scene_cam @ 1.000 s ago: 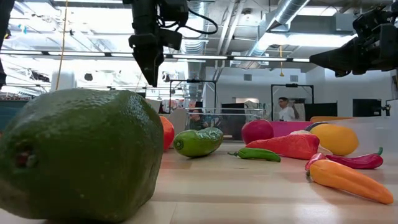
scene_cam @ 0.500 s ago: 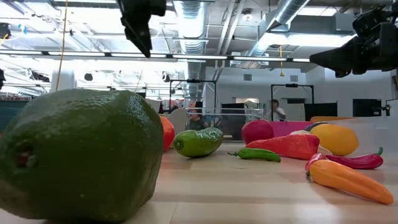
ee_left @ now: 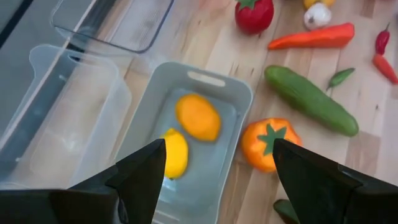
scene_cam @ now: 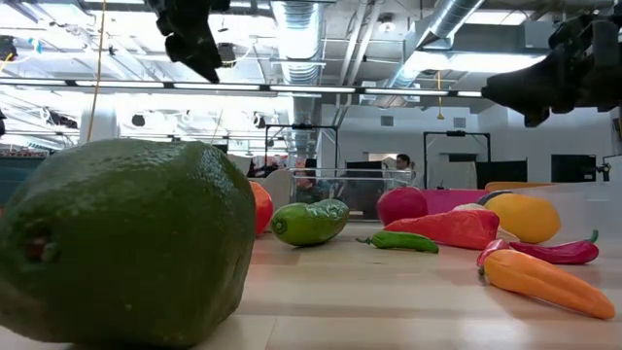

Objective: Sort produce into baskets
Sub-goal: Put the red tomato into the top right transparent bin

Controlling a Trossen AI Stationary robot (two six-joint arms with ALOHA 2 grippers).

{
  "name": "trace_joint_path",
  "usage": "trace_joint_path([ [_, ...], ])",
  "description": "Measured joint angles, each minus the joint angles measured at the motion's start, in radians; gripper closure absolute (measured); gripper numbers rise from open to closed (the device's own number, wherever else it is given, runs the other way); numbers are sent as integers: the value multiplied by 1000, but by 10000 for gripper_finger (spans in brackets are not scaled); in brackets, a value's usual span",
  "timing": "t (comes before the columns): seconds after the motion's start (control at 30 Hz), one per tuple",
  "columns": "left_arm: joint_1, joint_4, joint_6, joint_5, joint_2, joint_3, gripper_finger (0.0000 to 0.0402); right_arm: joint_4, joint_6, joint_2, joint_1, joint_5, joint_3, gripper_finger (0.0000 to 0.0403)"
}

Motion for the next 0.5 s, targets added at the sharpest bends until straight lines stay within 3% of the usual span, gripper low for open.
trace_joint_path([
  [0.13, -16, 43, -15, -13, -18, -49, 119, 1, 81, 0, -1, 51, 1, 127],
  [0.27, -36, 57, -15, -15, -19, -63, 119, -1, 121, 0, -2, 80, 9, 67],
  [0.5, -73, 150, -14, -39, -20, -116, 119, -47, 112, 51, 0, 74, 134, 37],
])
